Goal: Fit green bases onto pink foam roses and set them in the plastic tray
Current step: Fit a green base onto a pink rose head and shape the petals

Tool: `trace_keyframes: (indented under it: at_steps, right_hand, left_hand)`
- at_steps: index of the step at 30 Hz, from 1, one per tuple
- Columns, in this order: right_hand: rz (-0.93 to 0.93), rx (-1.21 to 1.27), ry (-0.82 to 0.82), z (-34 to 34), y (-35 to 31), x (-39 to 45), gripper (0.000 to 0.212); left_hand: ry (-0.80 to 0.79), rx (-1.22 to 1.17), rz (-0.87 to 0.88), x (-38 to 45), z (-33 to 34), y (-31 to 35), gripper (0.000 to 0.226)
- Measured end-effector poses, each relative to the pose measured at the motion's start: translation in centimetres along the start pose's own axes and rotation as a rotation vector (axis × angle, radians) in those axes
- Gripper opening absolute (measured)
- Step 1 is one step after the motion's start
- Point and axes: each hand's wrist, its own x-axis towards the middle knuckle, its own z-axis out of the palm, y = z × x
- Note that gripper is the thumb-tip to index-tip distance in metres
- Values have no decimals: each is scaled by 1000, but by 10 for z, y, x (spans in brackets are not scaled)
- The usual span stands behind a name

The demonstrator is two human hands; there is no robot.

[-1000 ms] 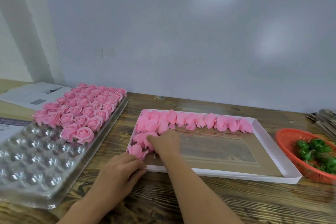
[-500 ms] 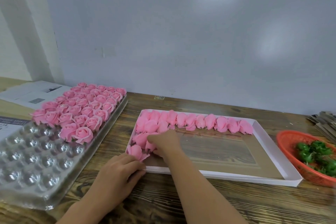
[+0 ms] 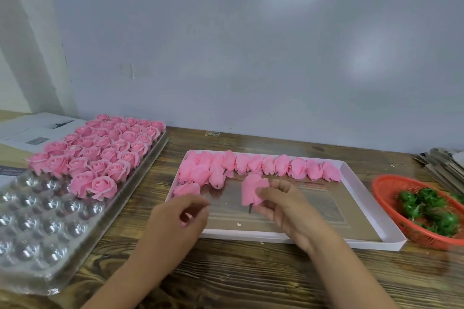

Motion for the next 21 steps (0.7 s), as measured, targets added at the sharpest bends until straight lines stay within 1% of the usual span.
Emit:
trace_keyframes:
  at_steps: [2, 4, 6, 8, 12, 15, 18, 21]
  right_hand:
    - [-50, 20, -30, -4, 0, -7, 30]
    - [-89, 20, -68, -8, 1, -12, 33]
    - [-118, 11, -90, -10, 3, -15, 34]
    - [-144, 13, -84, -12, 5, -17, 35]
    - [-234, -67, -84, -11, 7, -20, 30]
    - [-265, -152, -100, -7, 8, -24, 25]
    - [-280, -185, -147, -6, 9, -26, 23]
    - [-300, -210, -150, -6, 11, -27, 25]
  left_hand:
    - [-149, -202, -159, 13, 14, 16, 15]
    - [-282, -471, -334, 24, 30, 28, 22]
    - [-333, -597, -401, 31, 42, 35, 22]
    - [-336, -636, -385, 35, 48, 36, 13]
    - [-325, -679, -361, 37, 50, 34, 20]
    - [-311, -759, -339, 34, 51, 33, 26]
    - [-293, -824, -354, 32, 51, 29, 26]
    - [-282, -836, -349, 30, 52, 27, 27]
